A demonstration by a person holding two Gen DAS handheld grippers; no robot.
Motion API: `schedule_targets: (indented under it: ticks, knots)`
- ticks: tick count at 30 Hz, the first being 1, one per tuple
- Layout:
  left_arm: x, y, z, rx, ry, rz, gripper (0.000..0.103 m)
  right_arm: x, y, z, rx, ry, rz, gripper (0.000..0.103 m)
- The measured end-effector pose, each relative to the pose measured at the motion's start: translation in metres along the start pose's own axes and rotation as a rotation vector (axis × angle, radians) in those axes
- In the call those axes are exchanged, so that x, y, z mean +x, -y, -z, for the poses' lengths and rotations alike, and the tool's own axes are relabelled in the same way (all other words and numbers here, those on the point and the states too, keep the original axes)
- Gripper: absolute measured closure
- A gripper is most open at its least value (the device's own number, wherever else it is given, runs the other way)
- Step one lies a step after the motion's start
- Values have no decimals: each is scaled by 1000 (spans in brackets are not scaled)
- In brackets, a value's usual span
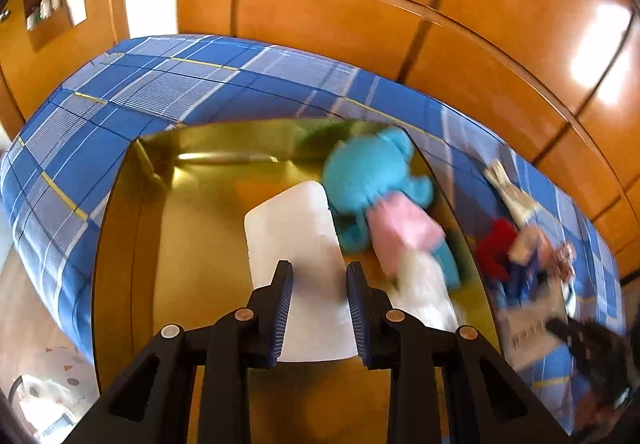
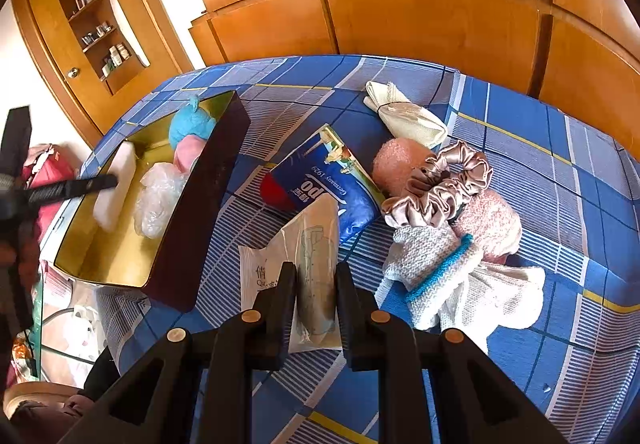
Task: Organize soft objects
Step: 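Lower the pad into the tray and open left while right lifts the wipes packet, then carry the wipes packet into the tray and open the right gripper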
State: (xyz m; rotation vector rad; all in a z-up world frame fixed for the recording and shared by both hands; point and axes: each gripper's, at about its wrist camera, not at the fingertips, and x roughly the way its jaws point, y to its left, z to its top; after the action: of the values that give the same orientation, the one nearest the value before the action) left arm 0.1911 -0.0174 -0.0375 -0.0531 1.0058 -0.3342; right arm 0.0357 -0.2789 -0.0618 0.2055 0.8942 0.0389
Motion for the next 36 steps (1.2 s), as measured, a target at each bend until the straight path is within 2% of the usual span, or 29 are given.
schedule_targets:
  ticks: [4,9,10,12,15,18,24,31,36]
  knots:
    - [30,-5,-26,-13,-28,-34,75,-1,-2,0,-8,3,-1,85]
    - [57,-4,-41,-5,-29,-84,71,0,-1,0,-7,3,1,85]
    - [60,-5,-43,-9,-32,-85,70,0,-1,0,-5,3,0,85]
    - [62,-7,-45,-19,-38,-83,53,1,-1,0,-3,1,-2,85]
    - [53,-8,-43,-22,-10,-89,51,3,1,0,1,-1,-1,85]
    - [32,-11,-32,-25,31,-95,50,4,1,0,2,-1,-1,85]
    - [-13,-14,12,-22,87,-90,49,0,0,-1,0,21,-1,85]
    - [-41,-10,54,3,125,-135,47,-12,6,-5,25,68,9,85]
    - [-53,-10,69,9,143,-133,46,-27,10,-14,72,106,-17,85]
